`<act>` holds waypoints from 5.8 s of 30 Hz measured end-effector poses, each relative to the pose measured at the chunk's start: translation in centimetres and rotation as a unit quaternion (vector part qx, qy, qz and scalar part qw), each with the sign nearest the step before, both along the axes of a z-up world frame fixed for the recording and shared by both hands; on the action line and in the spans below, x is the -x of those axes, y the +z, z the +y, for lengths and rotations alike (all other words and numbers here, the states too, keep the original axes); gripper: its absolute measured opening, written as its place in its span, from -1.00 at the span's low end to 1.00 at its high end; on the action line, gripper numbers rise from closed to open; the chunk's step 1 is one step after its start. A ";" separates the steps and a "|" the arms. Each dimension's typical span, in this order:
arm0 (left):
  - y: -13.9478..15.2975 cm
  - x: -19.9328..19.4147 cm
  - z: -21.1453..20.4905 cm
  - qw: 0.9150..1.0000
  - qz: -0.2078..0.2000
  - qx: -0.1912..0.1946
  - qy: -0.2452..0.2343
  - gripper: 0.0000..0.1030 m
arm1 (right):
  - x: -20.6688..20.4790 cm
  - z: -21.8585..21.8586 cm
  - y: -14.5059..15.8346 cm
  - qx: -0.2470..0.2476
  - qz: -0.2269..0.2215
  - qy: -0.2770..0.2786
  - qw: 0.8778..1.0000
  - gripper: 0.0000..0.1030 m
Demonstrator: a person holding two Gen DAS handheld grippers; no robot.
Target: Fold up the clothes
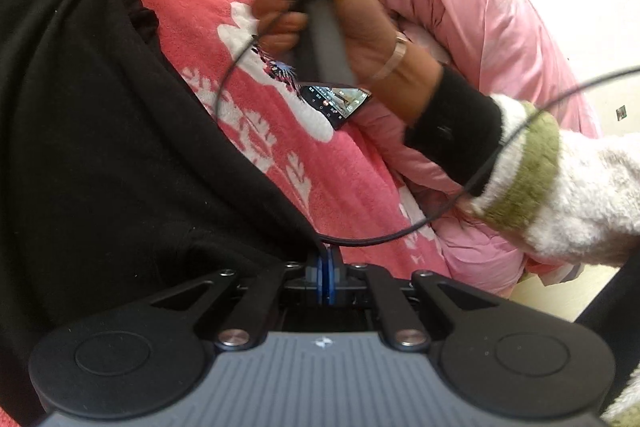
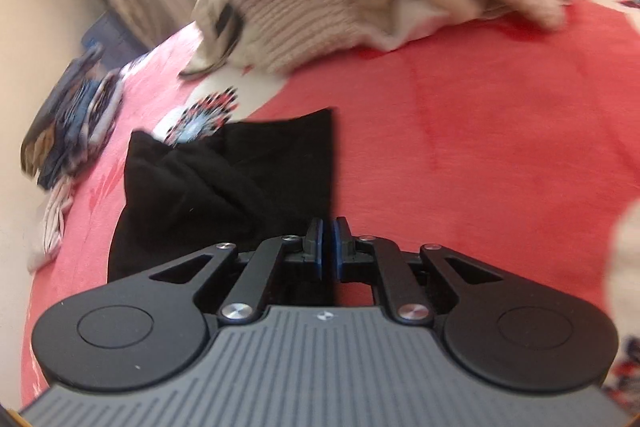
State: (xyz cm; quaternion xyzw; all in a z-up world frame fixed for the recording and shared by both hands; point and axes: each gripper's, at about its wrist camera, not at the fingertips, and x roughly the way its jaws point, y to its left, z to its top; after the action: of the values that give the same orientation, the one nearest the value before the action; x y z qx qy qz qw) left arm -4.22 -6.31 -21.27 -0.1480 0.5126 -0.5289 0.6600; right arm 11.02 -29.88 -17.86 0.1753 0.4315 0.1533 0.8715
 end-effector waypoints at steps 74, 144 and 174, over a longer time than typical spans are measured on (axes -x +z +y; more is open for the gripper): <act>2.2 12.3 3.4 0.969 -0.179 -0.169 -0.011 -0.65 | 24.6 3.5 7.5 0.010 -0.008 0.212 0.977 -0.87; 2.7 17.5 2.5 0.944 -0.263 -0.175 -0.095 -0.69 | 33.3 -7.6 -3.4 -0.321 0.302 -0.215 0.872 -0.04; 2.5 17.8 2.4 0.942 -0.266 -0.176 -0.107 -0.68 | 31.2 -5.5 -2.4 -0.292 0.289 -0.166 0.897 -0.66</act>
State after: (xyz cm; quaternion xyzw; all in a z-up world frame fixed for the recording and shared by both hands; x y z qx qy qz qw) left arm -21.99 -3.91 -18.76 0.1719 0.4162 -0.5182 0.7271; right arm -20.19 -35.41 -20.29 0.5273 0.5648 0.0683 0.6310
